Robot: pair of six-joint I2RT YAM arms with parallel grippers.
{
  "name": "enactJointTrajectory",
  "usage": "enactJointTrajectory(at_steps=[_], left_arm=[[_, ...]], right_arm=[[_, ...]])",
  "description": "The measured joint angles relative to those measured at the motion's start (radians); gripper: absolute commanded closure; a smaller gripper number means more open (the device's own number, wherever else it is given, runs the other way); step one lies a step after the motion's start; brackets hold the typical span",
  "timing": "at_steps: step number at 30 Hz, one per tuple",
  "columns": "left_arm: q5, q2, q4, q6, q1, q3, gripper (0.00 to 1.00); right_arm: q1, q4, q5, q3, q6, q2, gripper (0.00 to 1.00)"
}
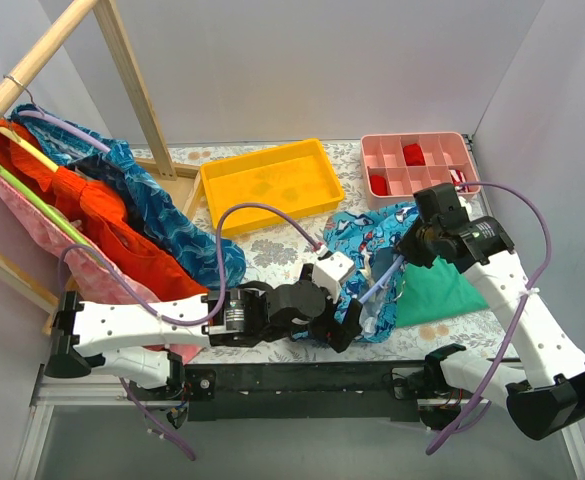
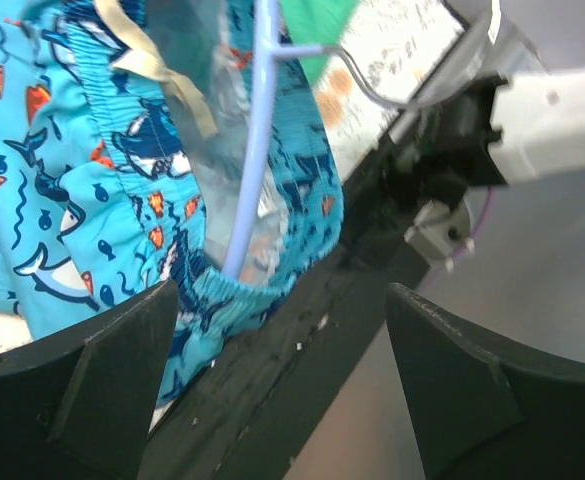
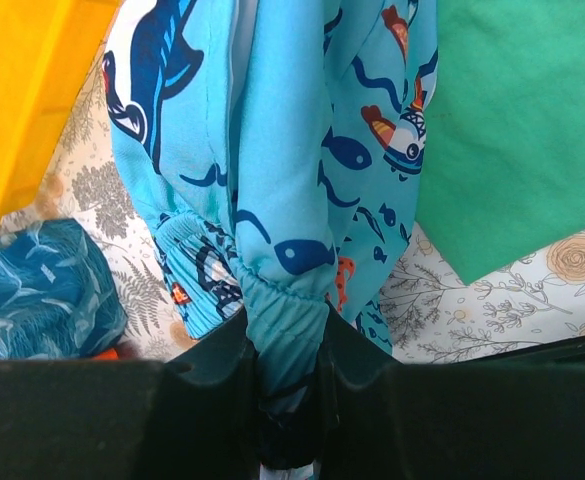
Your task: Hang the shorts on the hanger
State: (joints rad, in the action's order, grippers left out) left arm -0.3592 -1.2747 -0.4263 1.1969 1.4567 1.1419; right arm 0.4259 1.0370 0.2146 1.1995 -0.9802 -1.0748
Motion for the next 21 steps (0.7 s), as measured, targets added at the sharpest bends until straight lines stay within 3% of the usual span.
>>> enactJointTrajectory(at_steps=[9, 14, 21], left_arm=[[0.241, 0.119, -0.188, -0.082, 0.000, 0.000, 0.18], [0.346, 0.135, -0.171, -0.093, 0.000, -0.051, 0.18], [0.401, 0.005, -0.072, -0.104, 0.000, -0.061, 0.20]], right_arm=[[0.000, -0.015, -0.059, -0.015, 0.069, 0.001, 0.99], [0.000, -0.024, -0.108, -0.019, 0.103, 0.001, 0.99], [0.000, -0.027, -0.153, -0.019, 0.143, 0.009, 0.99]])
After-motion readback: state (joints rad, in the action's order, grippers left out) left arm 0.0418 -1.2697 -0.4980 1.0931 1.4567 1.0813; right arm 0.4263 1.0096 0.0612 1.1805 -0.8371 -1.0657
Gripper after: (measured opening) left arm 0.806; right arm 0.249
